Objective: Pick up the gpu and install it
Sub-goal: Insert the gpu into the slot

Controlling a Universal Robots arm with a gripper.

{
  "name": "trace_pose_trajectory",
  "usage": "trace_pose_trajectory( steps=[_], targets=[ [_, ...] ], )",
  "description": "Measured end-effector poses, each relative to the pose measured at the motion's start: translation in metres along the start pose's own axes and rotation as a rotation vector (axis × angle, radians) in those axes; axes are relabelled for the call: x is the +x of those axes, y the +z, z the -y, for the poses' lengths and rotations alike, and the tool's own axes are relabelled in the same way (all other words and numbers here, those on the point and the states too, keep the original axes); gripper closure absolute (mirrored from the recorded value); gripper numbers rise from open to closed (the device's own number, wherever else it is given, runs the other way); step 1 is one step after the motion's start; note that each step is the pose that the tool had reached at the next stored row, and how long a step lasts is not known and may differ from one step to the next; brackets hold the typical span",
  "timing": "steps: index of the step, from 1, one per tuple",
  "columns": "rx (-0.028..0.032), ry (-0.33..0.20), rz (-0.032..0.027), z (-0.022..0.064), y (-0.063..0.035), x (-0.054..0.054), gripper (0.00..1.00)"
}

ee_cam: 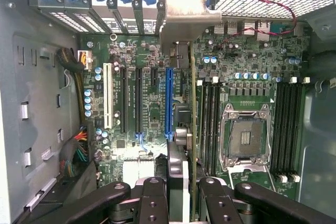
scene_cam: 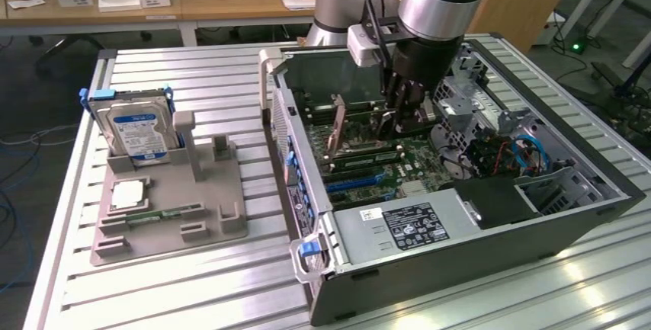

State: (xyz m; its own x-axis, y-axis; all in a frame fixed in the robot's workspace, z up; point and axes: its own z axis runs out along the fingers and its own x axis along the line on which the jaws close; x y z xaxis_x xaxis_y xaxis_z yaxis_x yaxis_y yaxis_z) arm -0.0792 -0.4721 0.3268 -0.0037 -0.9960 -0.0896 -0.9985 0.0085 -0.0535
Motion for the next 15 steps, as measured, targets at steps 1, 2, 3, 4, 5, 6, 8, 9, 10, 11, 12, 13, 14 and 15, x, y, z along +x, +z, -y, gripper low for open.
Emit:
trace_pose_trajectory(
  steps=[1,2,3,4,5,6,8,9,10,11,12,13,14,15],
  targets=[
    [0.0,0.0,0.0001,0.0,0.0,0.0,0.72],
    [0.0,0.0,0.0,0.0,0.0,0.0,0.72],
    [0.0,0.0,0.0001,0.0,0.0,0.0,0.72],
    [0.0,0.0,0.0002,0.0,0.0001,-0.0002,0.72],
    [0.0001,0.0,0.0001,-0.0001,0.0002,-0.0007,0.72],
    [0.0,0.0,0.0,-0.0001,0.0002,-0.0013,0.72],
    [0.0,0.0,0.0001,0.0,0.0005,-0.0024,0.72],
    [0.0,0.0,0.0001,0.0,0.0005,-0.0027,0.72],
    [0.0,0.0,0.0,0.0,0.0006,-0.0027,0.72],
    [0.0,0.0,0.0,0.0,0.0006,-0.0027,0.72],
    [0.0,0.0,0.0,-0.0001,0.0006,-0.0028,0.72],
    [0.0002,0.003,-0.0001,-0.0001,0.0008,-0.0028,0.72],
    [0.0007,0.008,-0.0004,-0.0001,0.0009,-0.0028,0.72],
    [0.0011,0.013,-0.0007,-0.0001,0.0011,-0.0028,0.72]
  ],
)
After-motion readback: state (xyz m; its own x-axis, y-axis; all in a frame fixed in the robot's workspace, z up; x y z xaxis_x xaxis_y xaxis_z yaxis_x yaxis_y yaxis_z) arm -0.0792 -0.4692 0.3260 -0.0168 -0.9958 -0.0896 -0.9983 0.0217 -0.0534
